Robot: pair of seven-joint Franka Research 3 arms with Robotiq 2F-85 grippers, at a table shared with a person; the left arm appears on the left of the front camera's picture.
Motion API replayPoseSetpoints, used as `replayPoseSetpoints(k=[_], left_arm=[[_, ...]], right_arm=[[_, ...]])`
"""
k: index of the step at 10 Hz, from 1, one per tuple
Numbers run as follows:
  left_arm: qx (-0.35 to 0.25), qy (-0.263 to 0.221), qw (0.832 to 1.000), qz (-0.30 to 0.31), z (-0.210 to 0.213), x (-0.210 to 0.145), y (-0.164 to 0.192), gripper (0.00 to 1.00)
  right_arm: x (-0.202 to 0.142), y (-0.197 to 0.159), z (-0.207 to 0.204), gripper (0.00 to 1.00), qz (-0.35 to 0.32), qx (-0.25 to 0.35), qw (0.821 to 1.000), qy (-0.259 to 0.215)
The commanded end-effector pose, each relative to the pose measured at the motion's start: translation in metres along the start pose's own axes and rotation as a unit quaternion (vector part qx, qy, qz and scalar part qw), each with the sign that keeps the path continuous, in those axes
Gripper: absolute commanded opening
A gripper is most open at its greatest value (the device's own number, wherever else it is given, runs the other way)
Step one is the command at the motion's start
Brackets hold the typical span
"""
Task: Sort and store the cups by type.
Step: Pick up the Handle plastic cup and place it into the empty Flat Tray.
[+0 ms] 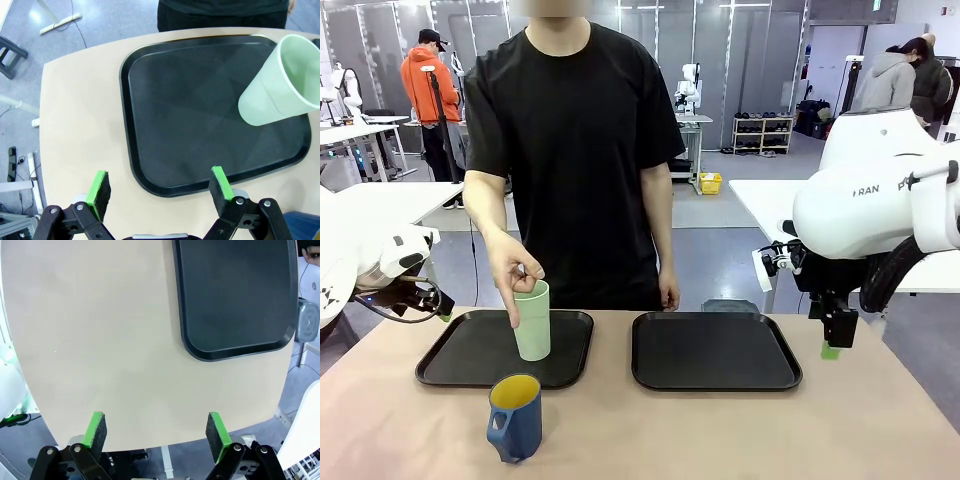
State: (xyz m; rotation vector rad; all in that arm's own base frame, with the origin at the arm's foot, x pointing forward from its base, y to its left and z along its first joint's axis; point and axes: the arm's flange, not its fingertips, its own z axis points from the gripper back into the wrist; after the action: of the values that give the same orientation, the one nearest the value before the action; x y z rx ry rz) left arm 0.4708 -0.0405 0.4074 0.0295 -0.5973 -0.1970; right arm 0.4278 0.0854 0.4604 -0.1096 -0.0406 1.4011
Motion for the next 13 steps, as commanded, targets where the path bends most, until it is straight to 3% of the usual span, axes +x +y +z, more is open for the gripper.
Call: replayPoseSetpoints(k=[1, 8, 11, 13], left_arm=[[-0.001, -0.001, 1.0, -0.002, 0.0, 0.0, 0.001, 1.0], [0.0, 0.0, 1.0, 0.0, 0.0, 0.0, 0.0, 1.0], [-0.01, 0.072, 0.991, -0.112, 0.021, -0.024, 0.011, 1.0], [0.017, 0.129, 0.963, -0.238, 0.035, -0.038, 0.022, 1.0]], right_arm=[[0.0, -0.001, 0.003, 1.0, -0.002, 0.001, 1.0, 0.005], [0.0, -0.001, 0.003, 1.0, -0.002, 0.001, 1.0, 0.005], [0.0, -0.001, 0.003, 1.0, -0.002, 0.001, 1.0, 0.005], [0.0, -0.001, 0.003, 1.0, -0.002, 0.001, 1.0, 0.005]])
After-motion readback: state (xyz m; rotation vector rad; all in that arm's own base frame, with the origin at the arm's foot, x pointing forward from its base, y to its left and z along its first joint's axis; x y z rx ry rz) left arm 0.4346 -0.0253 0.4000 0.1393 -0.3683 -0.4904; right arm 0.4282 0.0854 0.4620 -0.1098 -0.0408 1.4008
